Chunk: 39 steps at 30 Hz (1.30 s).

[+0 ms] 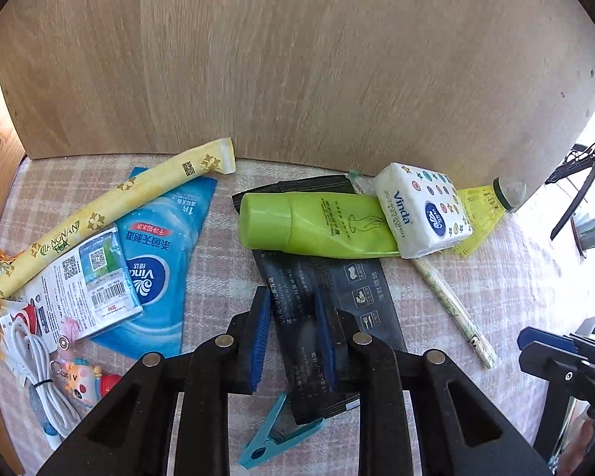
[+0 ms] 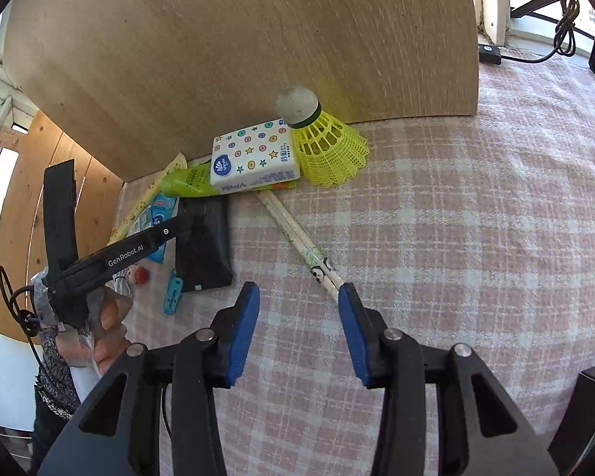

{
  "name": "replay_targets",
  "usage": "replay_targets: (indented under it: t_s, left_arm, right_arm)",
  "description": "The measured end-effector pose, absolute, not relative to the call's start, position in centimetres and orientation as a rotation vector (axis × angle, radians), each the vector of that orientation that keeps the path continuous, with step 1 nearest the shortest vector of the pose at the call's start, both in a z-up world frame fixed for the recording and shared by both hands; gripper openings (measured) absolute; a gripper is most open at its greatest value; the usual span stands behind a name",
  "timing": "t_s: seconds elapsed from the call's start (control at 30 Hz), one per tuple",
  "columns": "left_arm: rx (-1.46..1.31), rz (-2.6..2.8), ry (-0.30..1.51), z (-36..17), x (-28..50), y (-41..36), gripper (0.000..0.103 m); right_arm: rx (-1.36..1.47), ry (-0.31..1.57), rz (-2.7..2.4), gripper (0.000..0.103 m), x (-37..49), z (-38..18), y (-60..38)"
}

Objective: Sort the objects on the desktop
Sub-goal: 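Grasp the black pouch with the left gripper while the right gripper grasps it too, then lift and carry the black pouch with both grippers into the black tray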

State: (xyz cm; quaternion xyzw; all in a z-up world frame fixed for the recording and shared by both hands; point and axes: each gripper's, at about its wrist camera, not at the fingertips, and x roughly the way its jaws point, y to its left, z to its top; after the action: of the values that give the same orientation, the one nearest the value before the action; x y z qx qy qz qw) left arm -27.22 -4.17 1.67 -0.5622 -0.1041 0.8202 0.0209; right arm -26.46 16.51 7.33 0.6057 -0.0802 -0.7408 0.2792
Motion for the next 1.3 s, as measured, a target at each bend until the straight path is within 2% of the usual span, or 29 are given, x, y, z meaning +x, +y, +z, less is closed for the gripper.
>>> replay_targets:
  t_s: [0.2,0.43,0.57,0.67,1.0,1.3]
  left_arm:
    - [-1.738,2.539,-0.402,1.3,-26.7,-3.2,0.022]
    - [-1.732,2.518,-0.515,0.9,-26.2,-3.2,0.022]
    - [-1.720,2.514,-0.559,0.6,-25.3,-2.8,0.022]
    - [-1.713,2.500,-0.595,0.4,-24.0,-1.9,0.021]
    - [-1.730,2.429,-0.603,0.8,-17.8,3.8,0.019]
    - [-1.665,2.407,-0.545,3.9,-12.3,6.4,0.019]
  right_arm:
    - [1.623,-0.247,-1.874,0.030,-28.2,6.8,12.5]
    - [1.637,-0.168,-1.888,0.026,-29.8,4.9,7.3]
    - [1.671,-0.176,-1.897,0.020,-30.7,3.4,6.4]
    - [1.673,-0.247,-1.892,0.019,-30.3,2.4,7.2]
    - [1.713,-0.316,-1.851,0.019,-23.9,2.0,13.0]
    - [1.700,-0.401,-1.873,0.019,-17.1,3.1,20.1]
